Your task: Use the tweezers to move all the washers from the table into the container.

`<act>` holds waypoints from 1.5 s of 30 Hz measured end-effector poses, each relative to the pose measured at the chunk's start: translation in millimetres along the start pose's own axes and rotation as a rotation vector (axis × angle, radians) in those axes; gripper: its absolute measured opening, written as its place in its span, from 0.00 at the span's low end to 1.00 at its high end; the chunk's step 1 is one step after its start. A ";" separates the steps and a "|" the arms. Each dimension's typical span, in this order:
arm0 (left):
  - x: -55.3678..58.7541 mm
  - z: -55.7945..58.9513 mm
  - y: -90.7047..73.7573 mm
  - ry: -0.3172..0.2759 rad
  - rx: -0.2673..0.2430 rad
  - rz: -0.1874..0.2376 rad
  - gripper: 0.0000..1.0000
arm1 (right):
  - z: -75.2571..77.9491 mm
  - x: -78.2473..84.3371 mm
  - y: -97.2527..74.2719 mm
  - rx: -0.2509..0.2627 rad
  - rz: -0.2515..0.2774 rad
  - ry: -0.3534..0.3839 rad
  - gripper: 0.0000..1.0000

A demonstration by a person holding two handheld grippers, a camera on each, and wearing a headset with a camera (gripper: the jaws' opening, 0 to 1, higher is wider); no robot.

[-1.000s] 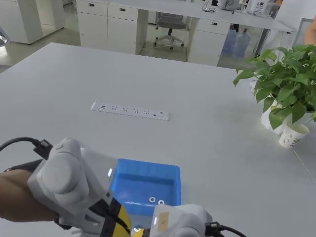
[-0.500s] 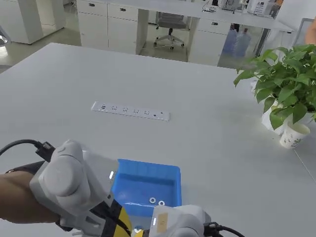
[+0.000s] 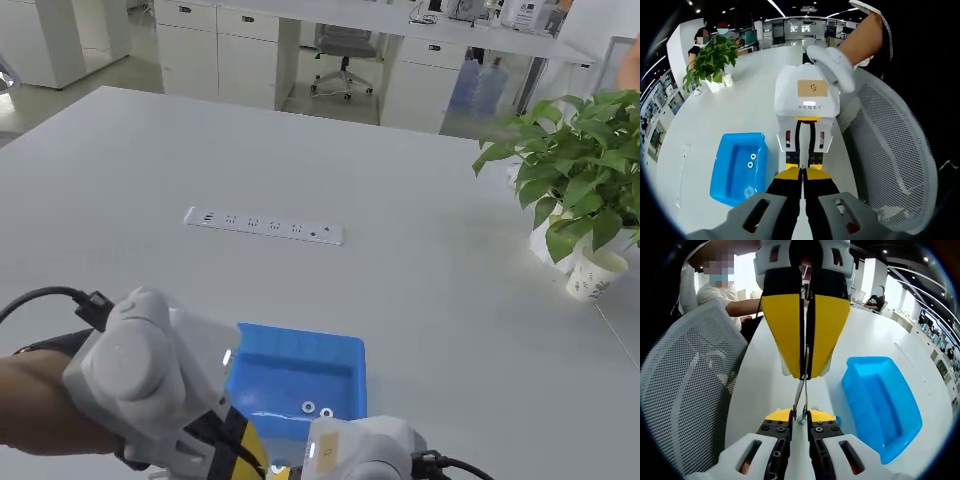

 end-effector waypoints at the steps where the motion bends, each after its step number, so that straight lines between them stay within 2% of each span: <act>1: 0.4 -0.9 -0.1 -0.005 0.001 0.002 0.03 | 0.0 -0.6 -0.5 0.000 0.002 0.002 0.13; 6: 0.7 -1.5 0.0 -0.012 0.008 0.004 0.03 | 0.9 -3.8 -3.7 0.004 0.020 0.010 0.13; 18: 1.2 -0.5 -0.4 -0.017 0.027 -0.002 0.03 | 0.0 -2.4 -1.9 -0.006 0.019 0.020 0.12; 45: 0.9 -0.7 -0.4 -0.008 0.032 -0.018 0.03 | 0.0 -1.1 -0.8 -0.008 0.024 0.064 0.07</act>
Point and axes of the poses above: the centre of the closed fingertips' face, and the gripper's own axes: y roughly forward along the fingers, z roughly to its right, x roughly out of its underside, the point moved 3 cm from there along -y, roughly backward along the fingers, and after that the axes turned 11 degrees about y, right-handed, at the moved point
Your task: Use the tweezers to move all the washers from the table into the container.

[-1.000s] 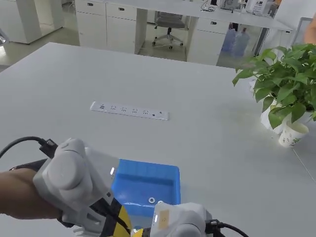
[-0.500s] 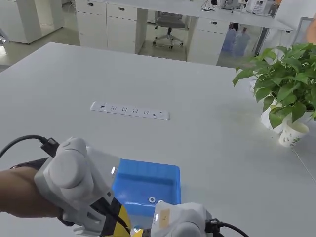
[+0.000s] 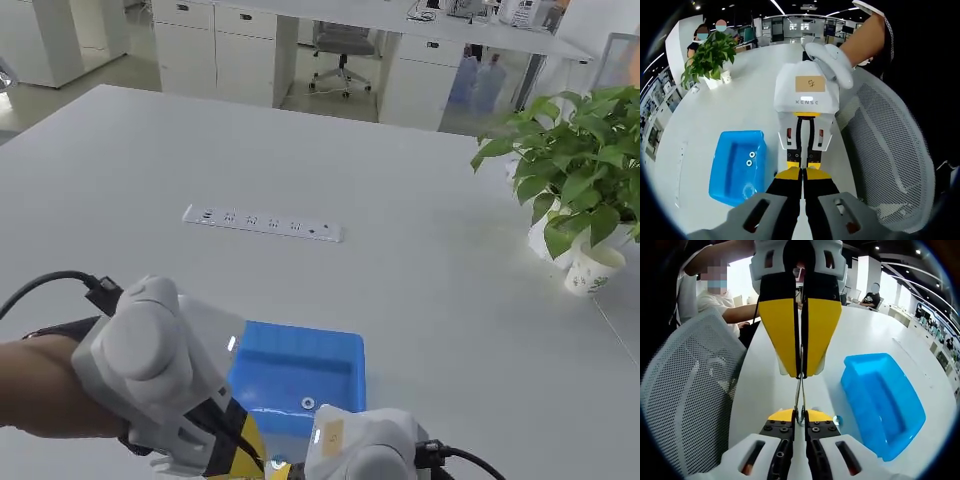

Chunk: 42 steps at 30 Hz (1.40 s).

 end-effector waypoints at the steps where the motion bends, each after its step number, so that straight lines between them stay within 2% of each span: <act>1: 0.0 0.0 0.0 0.000 0.001 -0.001 0.03 | 0.0 0.0 0.0 0.000 0.000 0.001 0.07; 25: -0.9 0.6 0.0 0.004 0.009 -0.012 0.03 | -1.1 0.5 -1.2 -0.001 0.001 0.009 0.07; 42: -11.1 0.0 -12.7 -0.001 0.005 -0.007 0.03 | -4.3 -10.5 -12.7 -0.007 0.005 -0.015 0.07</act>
Point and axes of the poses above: the centre of the closed fingertips' face, and the gripper's own axes: y roughly forward along the fingers, z roughly to its right, x roughly out of its underside, the point moved 3 cm from there along -y, roughly backward along the fingers, and after that the axes turned 11 degrees about y, right-handed, at the moved point
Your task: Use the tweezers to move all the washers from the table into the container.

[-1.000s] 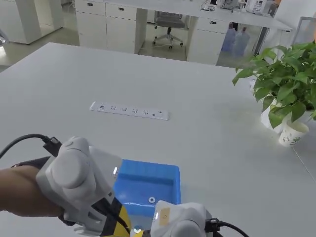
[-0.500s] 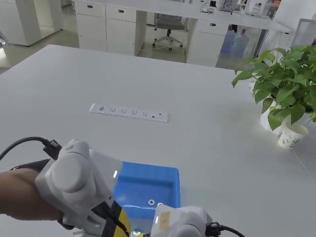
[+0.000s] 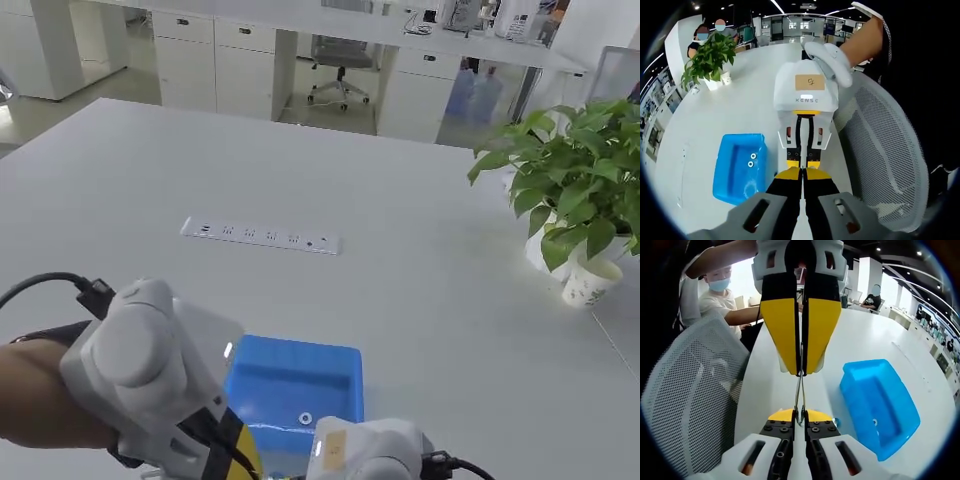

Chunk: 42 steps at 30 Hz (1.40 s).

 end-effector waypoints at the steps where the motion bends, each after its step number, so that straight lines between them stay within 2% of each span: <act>1: -0.7 -0.3 -0.8 0.000 -0.001 0.000 0.03 | -0.1 -1.0 -0.8 -0.001 0.000 -0.001 0.07; 10: -9.7 -4.2 -12.0 0.007 0.005 -0.008 0.03 | 0.6 -11.9 -10.3 0.000 0.009 -0.018 0.07; 18: -18.5 -15.4 -23.2 0.022 -0.004 -0.010 0.03 | 9.9 -25.4 -21.3 0.022 0.025 -0.037 0.07; 25: -24.0 -26.6 -30.9 0.035 -0.013 -0.011 0.03 | 20.1 -33.8 -28.6 0.037 0.032 -0.048 0.07; 30: -27.1 -38.9 -36.2 0.051 -0.023 -0.017 0.03 | 30.7 -41.2 -33.2 0.048 0.039 -0.054 0.07; 42: -26.2 -63.2 -42.4 0.070 -0.032 -0.032 0.03 | 57.1 -53.8 -35.6 0.074 0.053 -0.060 0.07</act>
Point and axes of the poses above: the centre of the closed fingertips' face, and the gripper's own axes: y roughly forward along the fingers, z roughly to its right, x roughly out of its underside, the point moved 3 cm from there along -y, roughly backward along the fingers, and after that the axes turned 11 degrees about y, right-handed, at the moved point
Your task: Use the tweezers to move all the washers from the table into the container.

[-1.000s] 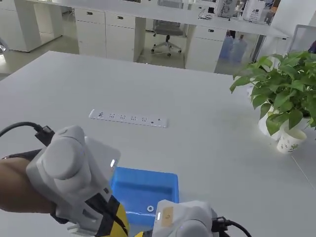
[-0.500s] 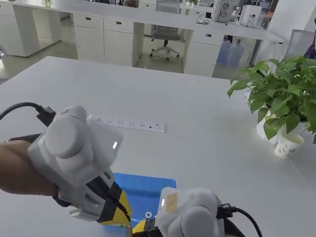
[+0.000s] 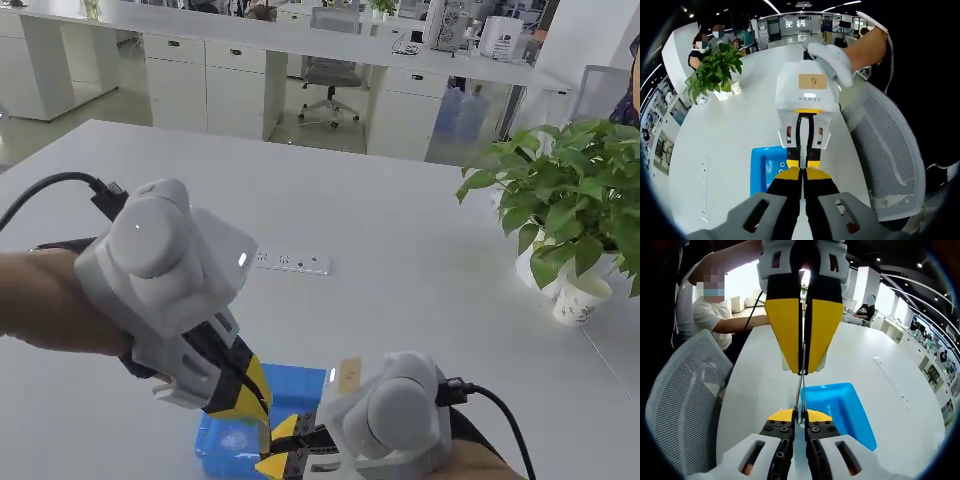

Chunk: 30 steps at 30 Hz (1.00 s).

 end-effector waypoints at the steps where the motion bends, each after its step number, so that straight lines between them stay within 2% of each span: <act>1: 0.2 -1.7 -0.4 0.001 0.000 0.000 0.03 | 2.0 -0.7 0.3 0.001 0.002 0.002 0.07; 8: 8.1 -15.4 0.0 0.014 -0.007 -0.012 0.03 | 16.1 -4.0 6.7 0.017 0.014 0.009 0.07; 17: 22.8 -28.2 7.9 0.010 -0.007 -0.035 0.03 | 31.6 0.6 20.0 0.023 0.007 0.029 0.07; 30: 39.6 -37.6 26.1 -0.003 0.003 -0.046 0.03 | 45.2 17.1 34.6 0.014 -0.035 0.056 0.08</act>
Point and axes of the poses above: the centre of the closed fingertips' face, and the gripper's own axes: y roughly forward along the fingers, z roughly to its right, x roughly out of its underside, the point moved 3 cm from there along -y, roughly backward along the fingers, and after that the axes turned 11 degrees about y, right-handed, at the moved point
